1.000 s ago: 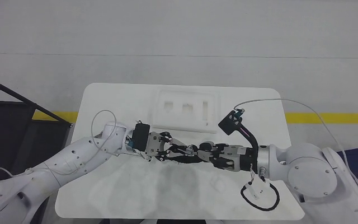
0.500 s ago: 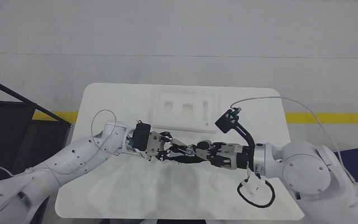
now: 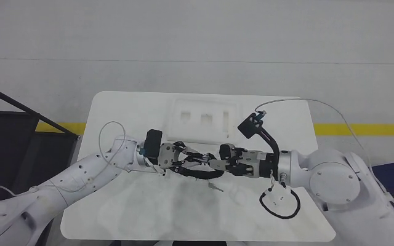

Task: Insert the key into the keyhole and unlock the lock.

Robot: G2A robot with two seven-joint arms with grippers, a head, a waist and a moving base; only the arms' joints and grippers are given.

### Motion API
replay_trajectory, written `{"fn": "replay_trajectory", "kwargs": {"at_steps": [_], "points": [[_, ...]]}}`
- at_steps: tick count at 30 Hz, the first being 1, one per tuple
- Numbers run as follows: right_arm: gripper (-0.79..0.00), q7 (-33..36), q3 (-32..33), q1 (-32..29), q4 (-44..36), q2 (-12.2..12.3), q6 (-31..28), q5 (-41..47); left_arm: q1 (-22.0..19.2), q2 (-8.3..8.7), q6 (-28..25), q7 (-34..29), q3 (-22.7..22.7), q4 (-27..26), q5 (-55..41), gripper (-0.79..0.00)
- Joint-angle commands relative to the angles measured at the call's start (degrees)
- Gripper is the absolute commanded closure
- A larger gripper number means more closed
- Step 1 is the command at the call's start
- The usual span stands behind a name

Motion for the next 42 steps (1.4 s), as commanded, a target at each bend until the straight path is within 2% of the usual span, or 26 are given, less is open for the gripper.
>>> {"fn": "replay_trajectory", "kwargs": {"at_steps": [1, 4, 7, 9, 14, 20, 25, 31, 37, 39, 42], "points": [[-0.785, -1.5, 0.5, 0.6, 1.6, -0.1, -2.3, 0.5, 0.3, -0.08, -0.4, -0.4, -0.3, 1.5, -1.9, 0.000], [-0.785, -2.6, 1.5, 0.9, 3.9, -0.1, -6.6, 0.2, 0.6, -0.12, -0.8, -0.8, -1.0, 2.7, -3.1, 0.000], [-0.785, -2.7, 2.8, 0.3, 6.2, 0.1, -13.4, 0.5, 0.7, 0.15, -1.2, -1.2, -1.8, 3.4, -3.1, 0.000], [-0.785, -1.0, 3.5, -0.3, 7.1, 0.3, -17.7, 0.5, 0.8, 0.62, -1.6, -1.6, -2.5, 3.4, -2.9, 0.000], [-0.785, 1.7, 4.6, -1.9, 7.9, 0.9, -23.5, -1.8, 1.1, 2.17, -3.1, -3.1, -4.0, 1.7, -3.2, 0.000], [-0.785, -0.9, 5.7, -4.5, 8.7, 1.3, -27.5, -11.0, 2.5, 5.37, -5.1, -5.1, -6.7, -2.1, -4.5, 0.000], [-0.785, -3.9, 3.6, -5.6, 8.8, 1.2, -30.6, -20.5, 3.7, 8.69, -7.1, -7.1, -9.5, -5.7, -3.9, 0.000], [-0.785, -4.3, -2.5, -1.5, 12.9, 0.4, -36.8, -28.4, 5.7, 12.66, -11.1, -11.0, -13.1, -8.0, -5.1, 0.000], [-0.785, -3.9, -7.9, 3.7, 18.3, -0.6, -41.2, -35.3, 8.2, 15.53, -14.0, -14.0, -16.5, -9.5, -7.3, 0.000], [-0.785, -3.6, -9.7, 5.2, 20.1, -0.9, -42.6, -37.0, 9.4, 16.33, -14.0, -14.0, -17.8, -10.2, -8.6, 0.000], [-0.785, -3.4, -12.1, 6.9, 22.1, -1.4, -44.6, -38.9, 9.6, 16.45, -13.9, -13.9, -18.1, -10.4, -8.8, 0.000]]}}
